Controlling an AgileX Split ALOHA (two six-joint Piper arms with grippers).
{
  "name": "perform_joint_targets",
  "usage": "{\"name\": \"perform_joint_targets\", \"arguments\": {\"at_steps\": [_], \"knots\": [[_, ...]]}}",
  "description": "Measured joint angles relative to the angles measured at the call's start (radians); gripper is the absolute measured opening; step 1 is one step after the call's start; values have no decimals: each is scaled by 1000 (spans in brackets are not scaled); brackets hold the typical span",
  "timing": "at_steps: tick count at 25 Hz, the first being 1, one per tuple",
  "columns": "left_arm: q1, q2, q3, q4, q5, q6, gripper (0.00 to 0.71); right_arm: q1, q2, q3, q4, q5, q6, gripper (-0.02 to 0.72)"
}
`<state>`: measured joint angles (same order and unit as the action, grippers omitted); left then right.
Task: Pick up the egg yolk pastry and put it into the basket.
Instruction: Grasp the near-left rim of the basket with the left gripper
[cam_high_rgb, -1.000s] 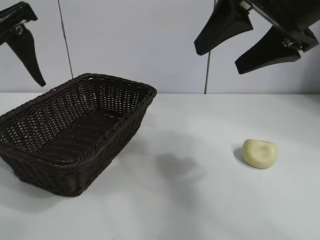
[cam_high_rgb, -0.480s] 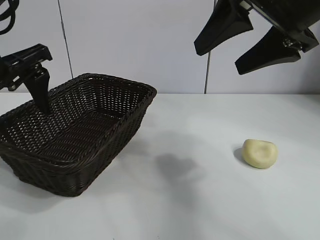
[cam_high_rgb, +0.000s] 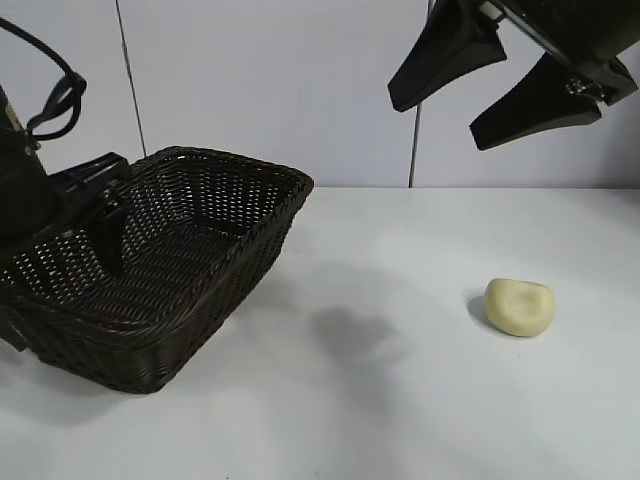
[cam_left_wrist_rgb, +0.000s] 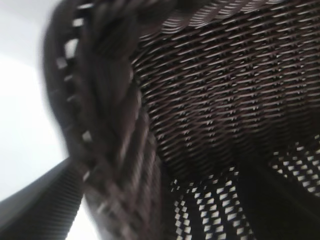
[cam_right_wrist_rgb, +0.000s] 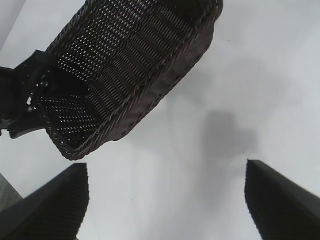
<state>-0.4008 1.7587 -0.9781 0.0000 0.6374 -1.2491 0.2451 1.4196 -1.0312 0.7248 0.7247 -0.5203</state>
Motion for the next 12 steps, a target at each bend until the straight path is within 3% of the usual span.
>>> {"name": "perform_joint_targets", "arguments": {"at_steps": [3,6,9,12], "knots": [[0,21,0,-17,-13,-1,580,0,0,0,0,1,0,611],[0,24,0,-20,-9,-8,512,0,0,0,0,1,0,611],[0,24,0,-21,-1,-41,421,0,0,0,0,2,0,611],[0,24,0,-6,30,-80,286,0,0,0,0,2,0,611]]}}
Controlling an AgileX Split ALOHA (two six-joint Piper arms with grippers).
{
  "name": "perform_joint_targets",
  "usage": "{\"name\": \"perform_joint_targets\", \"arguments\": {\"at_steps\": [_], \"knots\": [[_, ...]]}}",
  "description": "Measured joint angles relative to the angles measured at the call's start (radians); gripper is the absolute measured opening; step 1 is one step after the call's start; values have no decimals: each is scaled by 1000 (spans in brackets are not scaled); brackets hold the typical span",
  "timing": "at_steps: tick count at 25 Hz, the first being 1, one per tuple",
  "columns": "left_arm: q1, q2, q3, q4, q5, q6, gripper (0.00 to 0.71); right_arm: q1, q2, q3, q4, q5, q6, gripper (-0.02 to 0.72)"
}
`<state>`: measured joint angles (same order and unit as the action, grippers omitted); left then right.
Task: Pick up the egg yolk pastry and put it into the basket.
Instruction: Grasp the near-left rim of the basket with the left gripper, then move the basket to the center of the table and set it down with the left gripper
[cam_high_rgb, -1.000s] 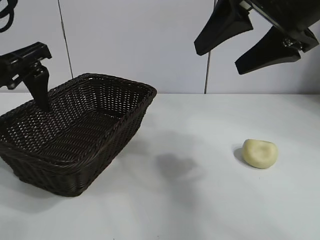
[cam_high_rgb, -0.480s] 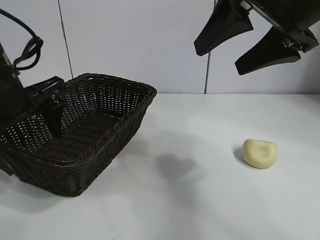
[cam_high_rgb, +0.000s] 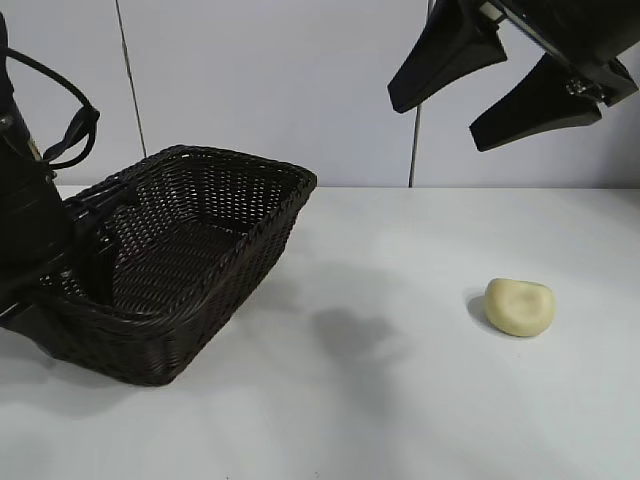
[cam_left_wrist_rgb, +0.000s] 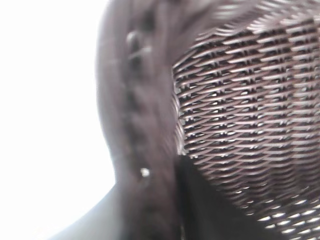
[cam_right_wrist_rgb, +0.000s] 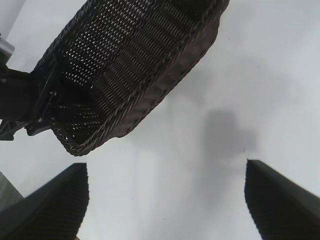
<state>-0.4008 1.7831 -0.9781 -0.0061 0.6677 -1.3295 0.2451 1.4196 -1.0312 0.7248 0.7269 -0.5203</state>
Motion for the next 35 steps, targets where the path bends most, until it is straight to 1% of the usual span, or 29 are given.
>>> {"name": "perform_joint_targets", "arguments": {"at_steps": [3,4,9,11,13,16,19,22,25,27,31,35], "knots": [[1,0,0,16,15,-22,151,0,0,0,0,0,0,611],[2,0,0,18,10,-31,125,0,0,0,0,0,0,611],[13,-1,-7,19,-1,-32,108,0,0,0,0,11,0,611],[29,-14,-8,6,-3,-13,106,0,0,0,0,10,0,611],[53,-45,-8,-3,-3,44,100,0,0,0,0,10,0,611],[121,-99,-8,-71,18,201,99,0,0,0,0,10,0,611],[195,-125,-7,-179,52,440,99,0,0,0,-1,10,0,611],[243,-128,-7,-295,69,706,99,0,0,0,-2,10,0,611],[254,-128,-7,-369,95,955,99,0,0,0,-2,10,0,611],[254,-128,-7,-383,109,1062,99,0,0,0,-2,11,0,611],[254,-128,-9,-386,132,1229,99,0,0,0,-2,12,3,611],[254,-128,-46,-384,175,1329,99,0,0,0,-2,14,4,611]]}}
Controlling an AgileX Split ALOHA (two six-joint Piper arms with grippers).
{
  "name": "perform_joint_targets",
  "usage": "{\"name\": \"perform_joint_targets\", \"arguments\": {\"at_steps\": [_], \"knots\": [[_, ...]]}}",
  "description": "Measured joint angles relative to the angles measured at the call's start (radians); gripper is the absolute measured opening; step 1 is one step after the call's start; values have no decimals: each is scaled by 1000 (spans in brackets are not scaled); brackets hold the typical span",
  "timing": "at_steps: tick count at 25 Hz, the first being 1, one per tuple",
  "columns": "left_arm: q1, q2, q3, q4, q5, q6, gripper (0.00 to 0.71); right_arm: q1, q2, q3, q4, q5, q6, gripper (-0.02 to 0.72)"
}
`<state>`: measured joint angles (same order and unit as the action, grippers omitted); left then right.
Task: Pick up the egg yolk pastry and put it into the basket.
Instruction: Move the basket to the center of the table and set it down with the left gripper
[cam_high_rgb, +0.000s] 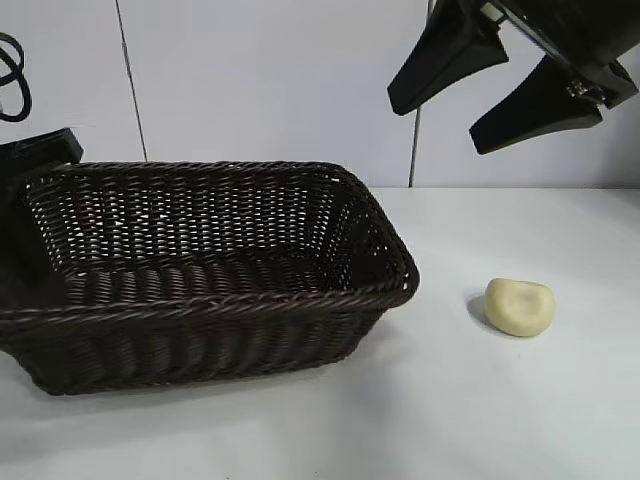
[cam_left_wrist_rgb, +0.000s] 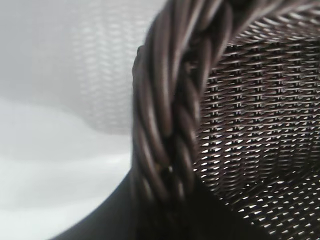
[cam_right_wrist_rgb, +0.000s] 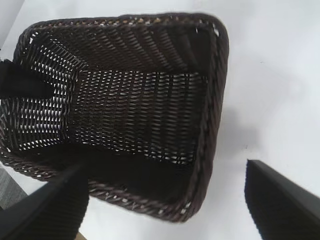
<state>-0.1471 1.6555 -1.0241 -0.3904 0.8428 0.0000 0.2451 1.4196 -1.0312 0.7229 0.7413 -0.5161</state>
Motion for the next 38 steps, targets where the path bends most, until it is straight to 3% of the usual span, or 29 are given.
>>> {"name": "perform_joint_targets", "arguments": {"at_steps": [9,14,25,35,38], "knots": [[0,6,-83,0,86,100,99,0,0,0,0,0,16,611],[0,85,-119,-29,123,147,99,0,0,0,0,0,19,611],[0,230,-181,-93,97,210,99,0,0,0,0,1,22,611],[0,247,-182,-95,71,228,99,0,0,0,-2,1,22,611],[0,247,-182,-99,71,230,157,0,0,0,-2,1,23,611]]}}
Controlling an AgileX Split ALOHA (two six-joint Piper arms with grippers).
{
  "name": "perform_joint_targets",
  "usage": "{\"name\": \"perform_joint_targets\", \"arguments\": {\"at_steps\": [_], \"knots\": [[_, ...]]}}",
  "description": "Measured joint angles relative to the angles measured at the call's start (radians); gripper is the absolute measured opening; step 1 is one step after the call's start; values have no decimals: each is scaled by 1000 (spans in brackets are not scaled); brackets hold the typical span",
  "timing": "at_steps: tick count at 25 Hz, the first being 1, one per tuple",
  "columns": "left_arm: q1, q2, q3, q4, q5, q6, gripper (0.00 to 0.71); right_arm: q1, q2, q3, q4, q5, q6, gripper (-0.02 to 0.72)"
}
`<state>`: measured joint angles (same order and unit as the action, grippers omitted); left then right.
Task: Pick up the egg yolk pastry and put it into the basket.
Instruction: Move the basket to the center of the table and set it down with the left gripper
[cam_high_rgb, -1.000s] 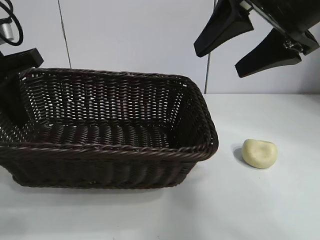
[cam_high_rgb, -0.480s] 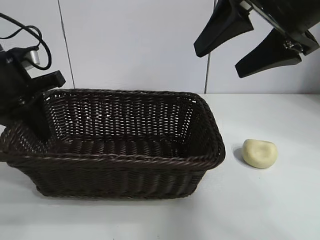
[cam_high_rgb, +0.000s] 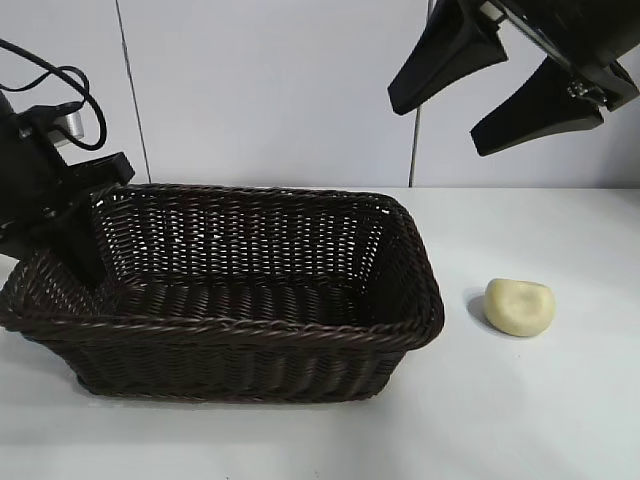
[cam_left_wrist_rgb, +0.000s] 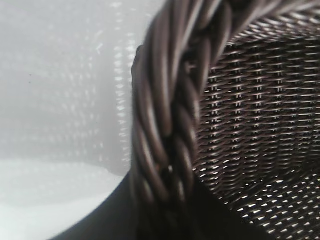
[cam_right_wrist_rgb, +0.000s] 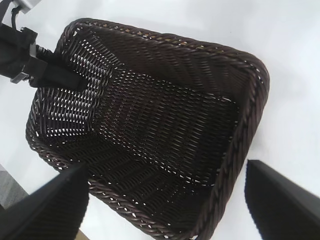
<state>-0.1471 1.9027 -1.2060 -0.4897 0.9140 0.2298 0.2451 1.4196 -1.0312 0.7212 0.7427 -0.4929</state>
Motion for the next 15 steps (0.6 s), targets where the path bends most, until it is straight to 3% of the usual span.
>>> {"name": "perform_joint_targets", "arguments": {"at_steps": [6,9,15], "knots": [[0,-2,-4,-14,4,3,484,0,0,0,0,0,2,611],[0,-13,-5,20,18,4,533,0,0,0,0,0,2,611],[0,-117,-5,118,54,-1,549,0,0,0,0,0,7,611]]}}
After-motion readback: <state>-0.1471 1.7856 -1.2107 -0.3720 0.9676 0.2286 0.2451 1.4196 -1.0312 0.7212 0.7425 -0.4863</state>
